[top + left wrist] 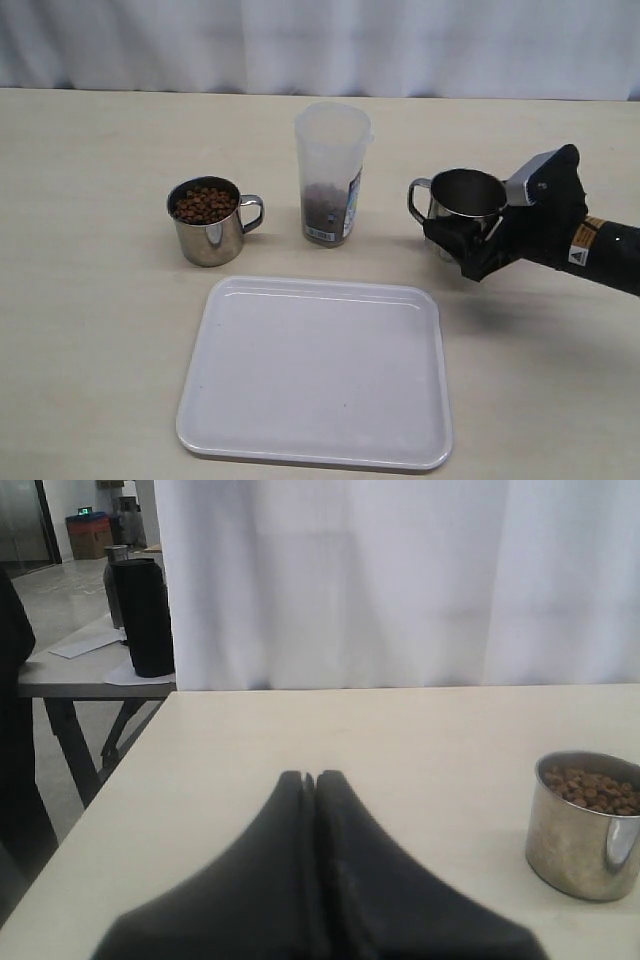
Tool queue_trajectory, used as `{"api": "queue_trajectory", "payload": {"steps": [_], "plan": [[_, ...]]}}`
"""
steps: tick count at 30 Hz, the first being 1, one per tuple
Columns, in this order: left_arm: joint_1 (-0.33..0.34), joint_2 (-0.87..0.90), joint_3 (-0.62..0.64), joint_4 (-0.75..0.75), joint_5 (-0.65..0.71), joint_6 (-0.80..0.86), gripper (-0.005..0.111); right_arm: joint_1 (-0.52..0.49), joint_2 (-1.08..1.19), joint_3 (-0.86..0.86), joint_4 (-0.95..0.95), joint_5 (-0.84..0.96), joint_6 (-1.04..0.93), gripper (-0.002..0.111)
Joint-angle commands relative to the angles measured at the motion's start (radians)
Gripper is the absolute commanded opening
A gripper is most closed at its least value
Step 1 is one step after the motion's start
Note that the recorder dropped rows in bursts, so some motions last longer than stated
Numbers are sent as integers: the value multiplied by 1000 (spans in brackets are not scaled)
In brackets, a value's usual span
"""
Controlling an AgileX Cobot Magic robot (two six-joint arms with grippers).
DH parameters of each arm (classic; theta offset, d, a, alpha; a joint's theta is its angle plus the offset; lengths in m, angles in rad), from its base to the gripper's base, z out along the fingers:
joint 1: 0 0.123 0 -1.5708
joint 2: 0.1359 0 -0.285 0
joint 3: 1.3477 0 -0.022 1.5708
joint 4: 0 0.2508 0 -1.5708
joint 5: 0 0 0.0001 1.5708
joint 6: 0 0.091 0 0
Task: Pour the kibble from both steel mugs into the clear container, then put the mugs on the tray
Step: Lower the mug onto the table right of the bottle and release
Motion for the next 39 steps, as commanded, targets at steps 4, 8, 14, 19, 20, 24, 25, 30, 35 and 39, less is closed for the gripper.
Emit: {"api": "queue_trajectory", "payload": {"steps": [4,8,14,19,20,24,25,30,35,39], "plan": [[-10,-1,2,-3,-3,-3,0,-4,136,-83,-5,-43,-15,5],[-10,-1,2,-3,-3,-3,0,-4,145,-98,-74,-48,-15,12],[-10,-1,2,-3,-9,-3,0,-4,141,-98,-74,-56,-4,86],[-10,-1,2,-3,-9,-3,0,-4,78,-61,-74,-35,-4,94],[-10,-1,2,-3,-9,-3,0,-4,37,-41,-72,-20,-4,94],[-10,-1,2,-3,-9,-3,0,-4,-67,16,-65,5,-4,94],[-10,-1,2,-3,-9,-3,0,-4,-84,24,-62,12,-4,94],[-10,-1,2,-3,-9,-3,0,-4,-155,67,-11,69,67,94],[-10,-1,2,-3,-5,-3,0,-4,-247,71,-11,257,325,94],[-10,-1,2,-3,-5,-3,0,-4,-402,95,-145,514,644,57]]}}
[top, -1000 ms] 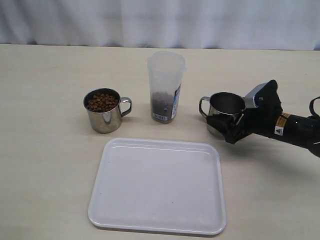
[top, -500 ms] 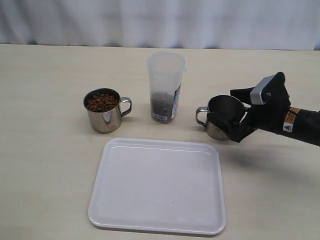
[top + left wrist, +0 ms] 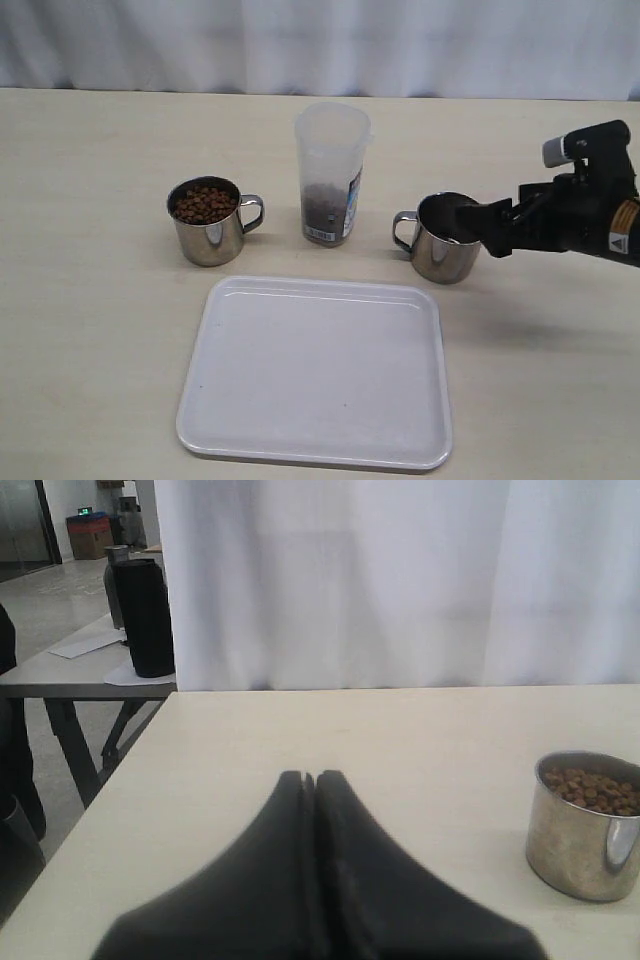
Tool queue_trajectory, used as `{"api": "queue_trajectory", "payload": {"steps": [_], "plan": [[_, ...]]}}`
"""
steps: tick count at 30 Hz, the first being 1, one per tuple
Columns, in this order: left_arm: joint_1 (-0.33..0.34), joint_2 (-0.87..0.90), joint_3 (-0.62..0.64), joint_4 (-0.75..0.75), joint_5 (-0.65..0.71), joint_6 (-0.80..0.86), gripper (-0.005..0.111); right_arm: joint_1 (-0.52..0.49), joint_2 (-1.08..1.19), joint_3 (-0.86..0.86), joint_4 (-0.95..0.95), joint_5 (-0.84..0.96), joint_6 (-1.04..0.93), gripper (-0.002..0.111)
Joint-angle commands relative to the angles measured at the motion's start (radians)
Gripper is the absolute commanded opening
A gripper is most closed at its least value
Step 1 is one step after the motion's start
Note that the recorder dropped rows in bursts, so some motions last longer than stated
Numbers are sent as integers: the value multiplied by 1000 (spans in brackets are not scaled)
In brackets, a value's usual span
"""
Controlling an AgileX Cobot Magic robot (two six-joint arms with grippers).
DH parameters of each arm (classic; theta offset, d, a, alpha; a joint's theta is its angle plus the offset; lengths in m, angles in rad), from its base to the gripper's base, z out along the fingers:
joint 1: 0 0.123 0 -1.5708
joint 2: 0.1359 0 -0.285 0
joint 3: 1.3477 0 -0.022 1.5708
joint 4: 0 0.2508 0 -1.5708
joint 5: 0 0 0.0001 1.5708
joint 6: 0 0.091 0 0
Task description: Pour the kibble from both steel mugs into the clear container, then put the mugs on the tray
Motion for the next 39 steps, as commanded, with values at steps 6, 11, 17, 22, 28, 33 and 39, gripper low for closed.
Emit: {"api": "queue_trajectory", "payload": {"steps": [6,11,17,22,28,33,39], "plan": [[-10,-1,2,-3,-5,-3,0,-4,-337,216,70,125,74,5],[-10,-1,2,-3,-5,-3,0,-4,-591,399,463,150,-237,5],[-10,-1,2,-3,-5,-3,0,-4,-929,565,764,154,-427,5],[-10,-1,2,-3,-5,-3,0,-4,-1109,565,771,359,-403,5],[-10,-1,2,-3,-12,-3,0,-4,-1256,565,771,526,-381,5],[-10,-1,2,-3,-12,-3,0,-4,-1430,565,771,646,-367,5],[-10,-1,2,-3,-12,-3,0,-4,-1630,565,776,721,-362,5]]}}
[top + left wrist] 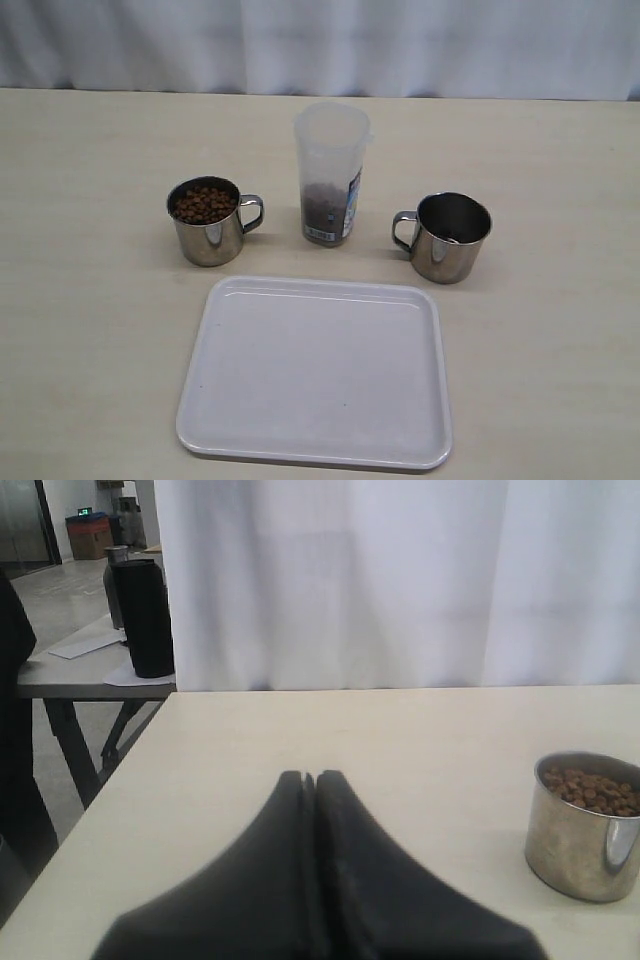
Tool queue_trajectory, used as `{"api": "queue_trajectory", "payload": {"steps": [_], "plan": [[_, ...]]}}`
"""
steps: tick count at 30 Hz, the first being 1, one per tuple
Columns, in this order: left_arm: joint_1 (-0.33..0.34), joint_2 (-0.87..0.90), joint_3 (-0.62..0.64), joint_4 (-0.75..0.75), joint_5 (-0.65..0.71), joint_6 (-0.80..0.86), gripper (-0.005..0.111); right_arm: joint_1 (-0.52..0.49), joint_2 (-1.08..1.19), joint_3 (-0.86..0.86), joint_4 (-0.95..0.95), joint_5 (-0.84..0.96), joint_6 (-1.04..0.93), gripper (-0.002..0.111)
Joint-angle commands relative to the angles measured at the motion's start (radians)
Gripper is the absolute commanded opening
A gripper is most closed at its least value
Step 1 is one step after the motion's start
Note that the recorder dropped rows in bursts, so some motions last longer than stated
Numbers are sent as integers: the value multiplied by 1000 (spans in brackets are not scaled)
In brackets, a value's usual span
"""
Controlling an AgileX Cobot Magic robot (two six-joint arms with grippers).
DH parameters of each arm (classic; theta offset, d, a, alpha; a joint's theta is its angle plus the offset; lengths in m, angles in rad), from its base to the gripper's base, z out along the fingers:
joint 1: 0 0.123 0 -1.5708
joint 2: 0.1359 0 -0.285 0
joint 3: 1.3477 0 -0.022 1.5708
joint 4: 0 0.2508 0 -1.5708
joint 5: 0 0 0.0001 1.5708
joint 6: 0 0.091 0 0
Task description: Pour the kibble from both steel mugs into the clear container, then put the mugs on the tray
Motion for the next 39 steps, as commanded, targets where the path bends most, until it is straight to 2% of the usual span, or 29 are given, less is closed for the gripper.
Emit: {"api": "queue_trajectory", "payload": {"steps": [1,9,32,35,39], "plan": [[-10,-1,2,-3,-12,-3,0,-4,-125,3,4,51,7,5],[-10,-1,2,-3,-12,-3,0,-4,-166,3,127,106,40,5],[-10,-1,2,-3,-4,-3,0,-4,-166,3,129,106,40,5],[-10,-1,2,-3,-4,-3,0,-4,-166,3,74,102,40,5],[-10,-1,2,-3,-4,-3,0,-4,-166,3,108,108,-69,5]]}}
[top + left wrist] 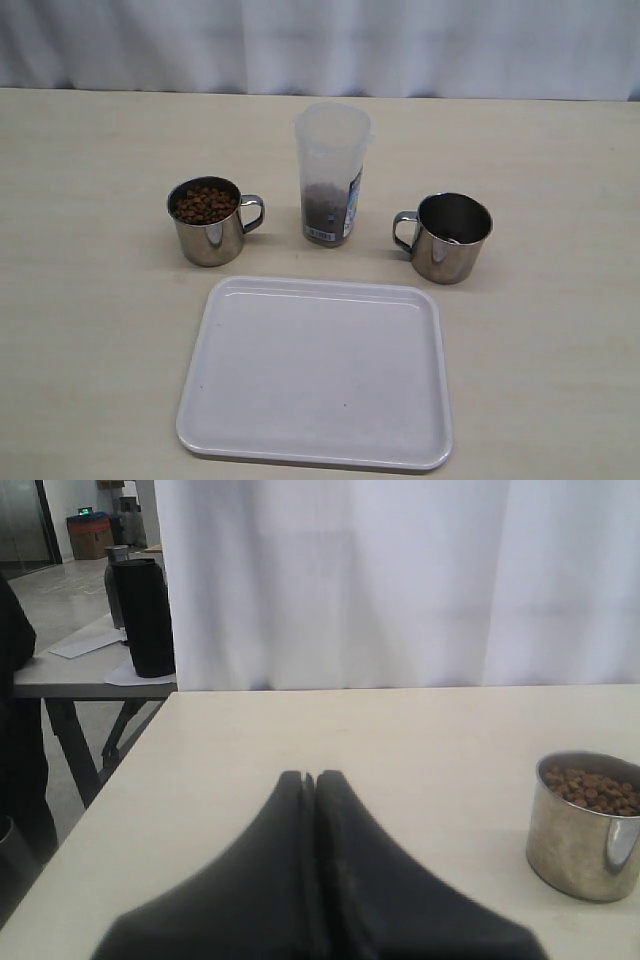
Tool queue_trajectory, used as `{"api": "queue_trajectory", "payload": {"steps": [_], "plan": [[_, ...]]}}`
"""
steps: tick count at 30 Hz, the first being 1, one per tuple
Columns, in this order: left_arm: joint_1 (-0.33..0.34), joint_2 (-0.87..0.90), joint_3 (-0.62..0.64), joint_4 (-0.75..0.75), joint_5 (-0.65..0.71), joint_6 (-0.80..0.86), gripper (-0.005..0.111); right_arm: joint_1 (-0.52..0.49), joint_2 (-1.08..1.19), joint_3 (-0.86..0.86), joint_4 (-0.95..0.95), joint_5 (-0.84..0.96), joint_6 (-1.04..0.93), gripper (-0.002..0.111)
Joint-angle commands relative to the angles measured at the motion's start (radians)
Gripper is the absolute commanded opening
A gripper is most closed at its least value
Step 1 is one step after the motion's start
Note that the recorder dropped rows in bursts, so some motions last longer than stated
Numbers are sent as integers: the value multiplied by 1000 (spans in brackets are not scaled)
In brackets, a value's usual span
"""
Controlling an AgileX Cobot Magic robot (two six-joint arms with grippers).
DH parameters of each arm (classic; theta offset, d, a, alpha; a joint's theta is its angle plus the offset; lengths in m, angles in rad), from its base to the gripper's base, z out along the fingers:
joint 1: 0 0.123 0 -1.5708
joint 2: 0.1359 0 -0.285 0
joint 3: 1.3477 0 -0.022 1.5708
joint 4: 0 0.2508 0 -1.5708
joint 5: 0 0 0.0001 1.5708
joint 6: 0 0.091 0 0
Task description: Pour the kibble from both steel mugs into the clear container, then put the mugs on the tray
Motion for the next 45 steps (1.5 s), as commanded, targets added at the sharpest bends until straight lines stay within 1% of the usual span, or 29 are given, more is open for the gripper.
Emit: {"api": "queue_trajectory", "payload": {"steps": [1,4,6,23,27,45], "plan": [[-10,-1,2,-3,-4,-3,0,-4,-3,3,45,9,-161,5],[-10,-1,2,-3,-4,-3,0,-4,-3,3,183,9,-348,5],[-10,-1,2,-3,-4,-3,0,-4,-3,3,226,9,-389,5],[-10,-1,2,-3,-12,-3,0,-4,-3,3,226,56,-389,5],[-10,-1,2,-3,-12,-3,0,44,-3,3,223,55,-387,5],[-10,-1,2,-3,-4,-3,0,44,-3,3,223,54,-385,5]]}}
